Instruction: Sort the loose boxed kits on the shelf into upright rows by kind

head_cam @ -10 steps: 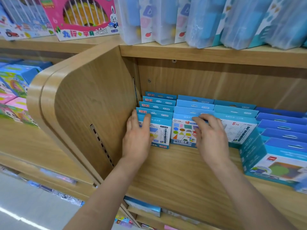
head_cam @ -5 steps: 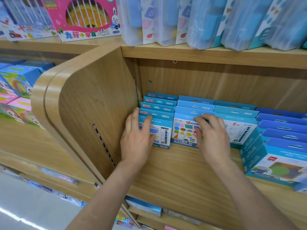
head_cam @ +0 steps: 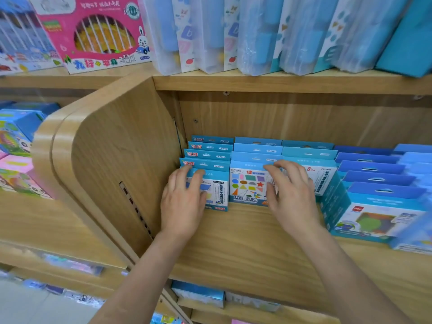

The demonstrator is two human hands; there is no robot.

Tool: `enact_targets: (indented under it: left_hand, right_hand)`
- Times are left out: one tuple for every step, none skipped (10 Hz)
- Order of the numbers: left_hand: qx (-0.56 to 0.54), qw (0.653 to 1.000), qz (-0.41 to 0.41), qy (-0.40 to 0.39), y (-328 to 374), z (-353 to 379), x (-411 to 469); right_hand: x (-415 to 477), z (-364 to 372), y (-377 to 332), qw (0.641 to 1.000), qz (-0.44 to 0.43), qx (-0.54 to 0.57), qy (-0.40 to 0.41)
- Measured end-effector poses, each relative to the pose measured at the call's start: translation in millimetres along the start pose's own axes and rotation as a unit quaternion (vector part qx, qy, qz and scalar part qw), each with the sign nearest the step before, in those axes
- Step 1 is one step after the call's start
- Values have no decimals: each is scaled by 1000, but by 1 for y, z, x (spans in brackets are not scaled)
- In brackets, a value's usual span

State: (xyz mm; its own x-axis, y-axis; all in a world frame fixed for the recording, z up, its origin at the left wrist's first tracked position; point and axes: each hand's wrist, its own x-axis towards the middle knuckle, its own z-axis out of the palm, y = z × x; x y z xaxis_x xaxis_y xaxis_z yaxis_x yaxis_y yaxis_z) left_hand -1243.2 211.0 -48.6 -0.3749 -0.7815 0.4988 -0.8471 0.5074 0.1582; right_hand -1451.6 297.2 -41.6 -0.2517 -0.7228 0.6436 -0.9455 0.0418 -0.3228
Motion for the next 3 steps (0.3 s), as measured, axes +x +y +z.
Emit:
enact_targets:
  left_hand:
    - [-33, 999, 37, 21, 5, -6, -2]
    - [-75, 992, 95, 48, 12, -11, -8]
    - [-116, 984, 122, 55, 24, -19, -16]
  right_hand:
    - [-11, -15, 1, 1000, 9, 16, 18]
    - [-25, -33, 6, 999, 24, 19, 29]
    - [-43, -51, 11, 999, 43, 7, 27]
